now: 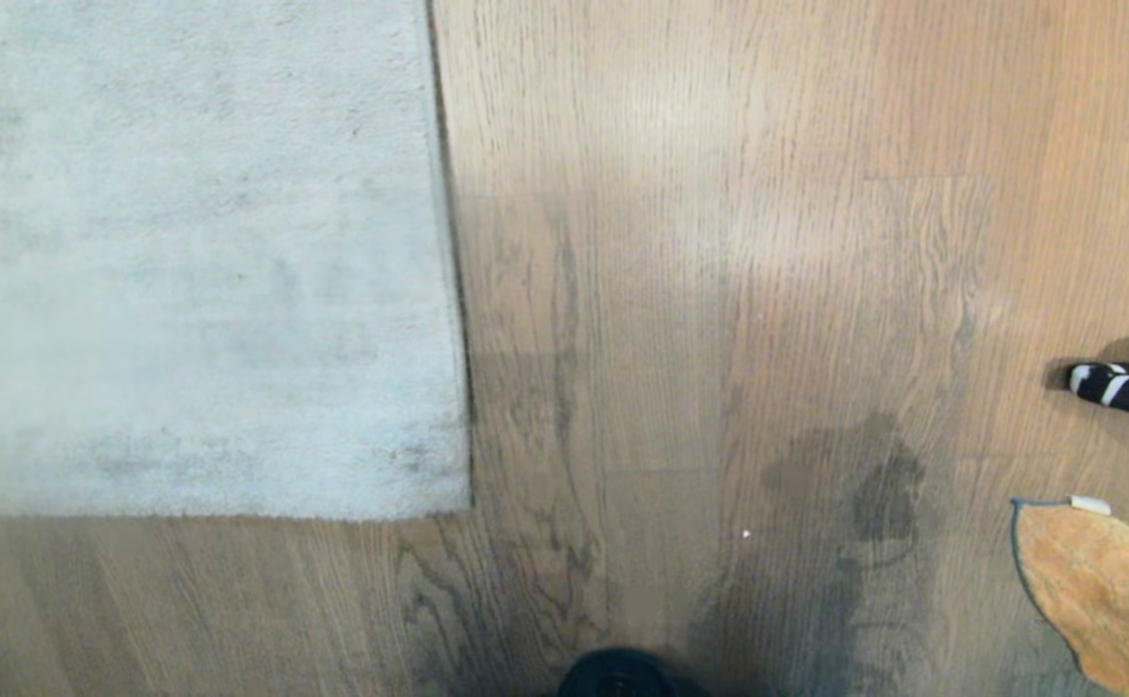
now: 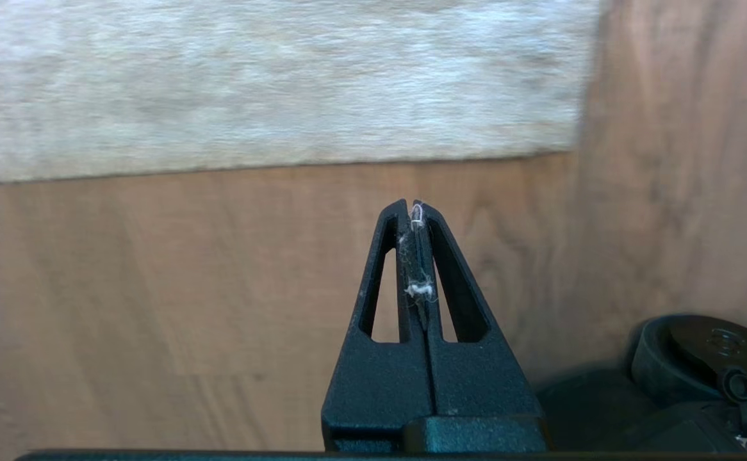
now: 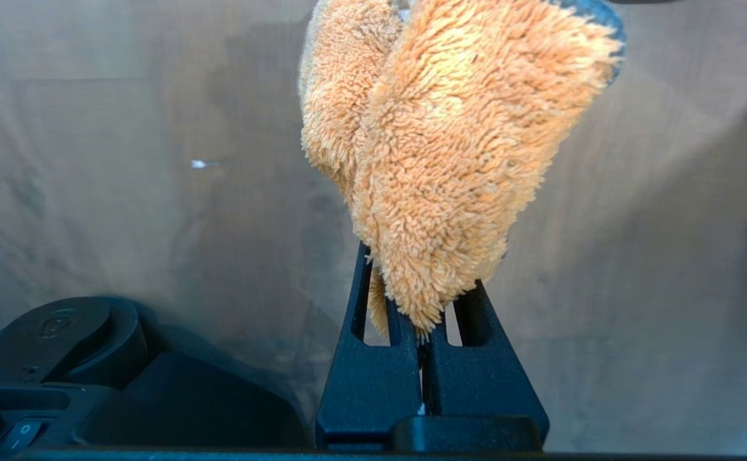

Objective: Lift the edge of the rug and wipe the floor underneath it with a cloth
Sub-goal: Put down the rag

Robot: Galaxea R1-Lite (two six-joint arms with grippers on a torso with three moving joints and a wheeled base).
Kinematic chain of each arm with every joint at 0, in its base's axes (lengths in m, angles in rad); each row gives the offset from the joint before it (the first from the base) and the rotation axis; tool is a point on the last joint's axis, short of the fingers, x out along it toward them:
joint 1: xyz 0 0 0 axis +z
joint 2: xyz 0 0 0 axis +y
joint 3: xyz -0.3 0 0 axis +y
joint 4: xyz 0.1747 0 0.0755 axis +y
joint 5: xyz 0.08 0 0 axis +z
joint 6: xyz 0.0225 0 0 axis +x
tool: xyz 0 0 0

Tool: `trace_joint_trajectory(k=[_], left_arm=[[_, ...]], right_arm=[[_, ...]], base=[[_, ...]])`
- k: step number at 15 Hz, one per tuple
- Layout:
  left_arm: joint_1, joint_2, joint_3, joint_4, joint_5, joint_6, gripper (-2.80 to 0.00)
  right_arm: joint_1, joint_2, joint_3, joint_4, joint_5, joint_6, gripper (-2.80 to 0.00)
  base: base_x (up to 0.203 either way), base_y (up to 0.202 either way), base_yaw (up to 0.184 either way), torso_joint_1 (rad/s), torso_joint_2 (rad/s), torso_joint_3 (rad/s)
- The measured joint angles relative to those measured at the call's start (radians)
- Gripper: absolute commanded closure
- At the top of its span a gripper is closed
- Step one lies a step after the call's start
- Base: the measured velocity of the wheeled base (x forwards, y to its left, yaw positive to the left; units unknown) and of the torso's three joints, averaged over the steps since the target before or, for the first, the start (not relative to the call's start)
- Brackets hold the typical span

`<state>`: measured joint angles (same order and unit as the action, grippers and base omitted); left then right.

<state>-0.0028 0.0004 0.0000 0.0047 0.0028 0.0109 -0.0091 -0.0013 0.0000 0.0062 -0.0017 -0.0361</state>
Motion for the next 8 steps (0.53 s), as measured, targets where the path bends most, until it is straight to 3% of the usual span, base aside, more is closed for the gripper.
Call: trace_joint_trajectory(k=[4, 8], left_arm=[[0.000, 0.000, 0.000, 0.000, 0.000, -0.001, 0.00], [-0.001, 0.000, 0.000, 0.000, 0.001, -0.011, 0.00]], right_arm=[[0.000, 0.000, 0.000, 0.000, 0.000, 0.000, 0.00], [-0.002, 0.000, 0.000, -0.001, 0.000, 0.000, 0.00]], base=[[0.000, -0.176, 0.002, 0.005, 0.00, 0.002], [0.000, -0.022, 0.000, 0.001, 0.00, 0.001]])
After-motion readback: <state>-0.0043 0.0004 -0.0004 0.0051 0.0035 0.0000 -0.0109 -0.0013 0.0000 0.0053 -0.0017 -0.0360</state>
